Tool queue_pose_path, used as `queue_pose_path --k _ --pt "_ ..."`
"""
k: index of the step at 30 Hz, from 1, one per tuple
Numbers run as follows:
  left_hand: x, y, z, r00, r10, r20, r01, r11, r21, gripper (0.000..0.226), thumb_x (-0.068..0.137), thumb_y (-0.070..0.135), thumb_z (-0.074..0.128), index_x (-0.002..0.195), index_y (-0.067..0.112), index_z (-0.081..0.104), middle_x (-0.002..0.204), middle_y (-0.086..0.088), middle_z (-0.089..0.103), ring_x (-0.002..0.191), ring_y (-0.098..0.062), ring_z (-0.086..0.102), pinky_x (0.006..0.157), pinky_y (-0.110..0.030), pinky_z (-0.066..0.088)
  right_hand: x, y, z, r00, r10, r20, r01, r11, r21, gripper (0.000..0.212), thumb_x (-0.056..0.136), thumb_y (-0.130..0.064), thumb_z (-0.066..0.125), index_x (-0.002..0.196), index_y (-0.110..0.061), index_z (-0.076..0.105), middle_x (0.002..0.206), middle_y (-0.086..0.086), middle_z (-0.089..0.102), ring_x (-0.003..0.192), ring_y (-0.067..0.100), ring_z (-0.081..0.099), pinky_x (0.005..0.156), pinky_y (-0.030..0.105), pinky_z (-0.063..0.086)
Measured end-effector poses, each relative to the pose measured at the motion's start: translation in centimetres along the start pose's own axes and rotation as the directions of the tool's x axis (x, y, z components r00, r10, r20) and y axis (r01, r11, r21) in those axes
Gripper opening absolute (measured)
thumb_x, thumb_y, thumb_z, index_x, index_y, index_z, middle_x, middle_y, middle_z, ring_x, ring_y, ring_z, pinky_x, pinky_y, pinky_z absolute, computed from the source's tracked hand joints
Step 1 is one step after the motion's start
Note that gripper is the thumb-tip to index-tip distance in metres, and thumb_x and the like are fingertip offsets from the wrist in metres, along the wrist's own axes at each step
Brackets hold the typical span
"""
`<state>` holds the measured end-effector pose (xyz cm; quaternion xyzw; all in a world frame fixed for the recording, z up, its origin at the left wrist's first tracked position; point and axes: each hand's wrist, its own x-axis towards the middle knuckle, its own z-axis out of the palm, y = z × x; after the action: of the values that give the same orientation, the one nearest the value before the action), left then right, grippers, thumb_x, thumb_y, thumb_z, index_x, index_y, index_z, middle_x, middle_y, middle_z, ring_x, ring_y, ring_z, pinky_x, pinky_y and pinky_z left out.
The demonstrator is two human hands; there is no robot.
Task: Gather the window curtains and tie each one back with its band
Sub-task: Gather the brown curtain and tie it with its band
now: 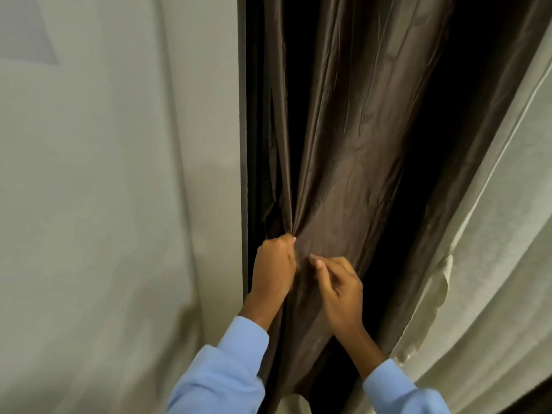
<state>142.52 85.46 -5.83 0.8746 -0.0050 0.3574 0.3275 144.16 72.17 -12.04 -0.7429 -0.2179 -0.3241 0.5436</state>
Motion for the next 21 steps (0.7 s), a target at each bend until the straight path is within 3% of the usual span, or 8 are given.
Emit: queue_pose_path --k 2,4,5,8,11,14,17,21 --pt "0.2 -0.5 0.1 0.998 0.048 -0.035 -0.048 0.999 0.015 0.032 0.098 0.014 0.051 0.071 0.001 0.063 0.064 -0.012 0.063 0.056 -0.022 0.060 0.058 -0.033 0.053 0.6 0.8 -0.9 0.976 0.010 -0.220 -0.017 0.999 -0.032 0.025 0.089 -0.021 0.070 0.114 -0.023 0.068 0.110 -0.003 0.055 0.102 0.008 0.059 0.089 0.034 0.052" --pt "0.5 -1.0 0.2 0.994 0.081 -0.079 -0.080 0.997 0.024 0.033 0.096 0.010 0.054 0.065 0.001 0.061 0.059 -0.012 0.062 0.050 -0.020 0.056 0.054 -0.033 0.052 1.9 2.2 -1.6 0.931 0.057 -0.361 -0.096 0.991 -0.089 0.054 0.079 -0.023 0.081 0.127 -0.013 0.057 0.129 0.006 0.047 0.117 0.014 0.049 0.100 0.040 0.047" --pt "0.6 -1.2 0.3 0.992 0.083 -0.099 -0.080 0.996 0.028 0.033 0.095 0.009 0.055 0.063 0.002 0.060 0.058 -0.011 0.061 0.049 -0.018 0.054 0.053 -0.030 0.051 2.9 2.9 -2.0 0.909 0.157 -0.386 -0.187 0.982 -0.041 0.073 0.073 -0.029 0.085 0.134 -0.012 0.049 0.138 0.009 0.040 0.125 0.016 0.043 0.104 0.043 0.044" --pt "0.6 -1.5 0.7 0.985 0.065 -0.162 -0.061 0.998 0.032 0.037 0.094 0.009 0.056 0.058 0.009 0.052 0.053 -0.002 0.054 0.045 -0.006 0.043 0.049 -0.018 0.040 5.9 4.5 -3.0 0.826 0.498 -0.264 -0.459 0.866 0.199 0.119 0.054 -0.057 0.086 0.151 -0.027 0.025 0.157 -0.002 0.017 0.143 0.019 0.026 0.113 0.044 0.036" --pt "0.8 -1.5 1.2 0.976 0.039 -0.215 -0.039 0.999 0.005 0.038 0.094 0.012 0.055 0.059 0.020 0.042 0.053 0.011 0.042 0.041 0.003 0.032 0.045 -0.006 0.030 8.2 6.5 -3.4 0.855 0.501 -0.133 -0.469 0.858 0.210 0.136 0.043 -0.061 0.087 0.154 -0.036 0.011 0.160 -0.006 0.010 0.141 0.019 0.030 0.105 0.034 0.037" --pt "1.1 -1.5 1.8 0.973 -0.016 -0.231 0.010 1.000 -0.023 0.037 0.094 0.014 0.055 0.060 0.020 0.042 0.052 0.014 0.040 0.043 0.003 0.036 0.047 -0.005 0.030 9.4 7.7 -2.9 0.890 0.451 -0.059 -0.437 0.884 0.165 0.140 0.040 -0.063 0.088 0.153 -0.039 0.008 0.155 -0.009 0.013 0.114 0.009 0.050 0.088 0.028 0.048" --pt "1.3 -1.4 2.4 0.966 -0.095 -0.242 0.083 0.995 -0.060 0.037 0.095 0.015 0.055 0.060 0.018 0.044 0.051 0.018 0.037 0.043 -0.001 0.036 0.048 -0.006 0.030 10.3 8.5 -2.0 0.903 0.423 -0.076 -0.412 0.903 0.125 0.136 0.045 -0.058 0.091 0.153 -0.037 0.011 0.145 -0.012 0.021 0.097 0.003 0.052 0.076 0.017 0.044" --pt "1.2 -1.0 2.9 0.959 -0.131 -0.253 0.122 0.991 -0.048 0.033 0.095 0.014 0.056 0.062 0.013 0.054 0.051 0.019 0.041 0.045 -0.001 0.041 0.051 -0.005 0.033 11.7 9.7 -0.9 0.888 0.448 -0.104 -0.423 0.884 0.199 0.102 0.065 -0.032 0.091 0.148 -0.028 0.032 0.119 -0.013 0.053 0.081 0.005 0.057 0.076 0.019 0.047"
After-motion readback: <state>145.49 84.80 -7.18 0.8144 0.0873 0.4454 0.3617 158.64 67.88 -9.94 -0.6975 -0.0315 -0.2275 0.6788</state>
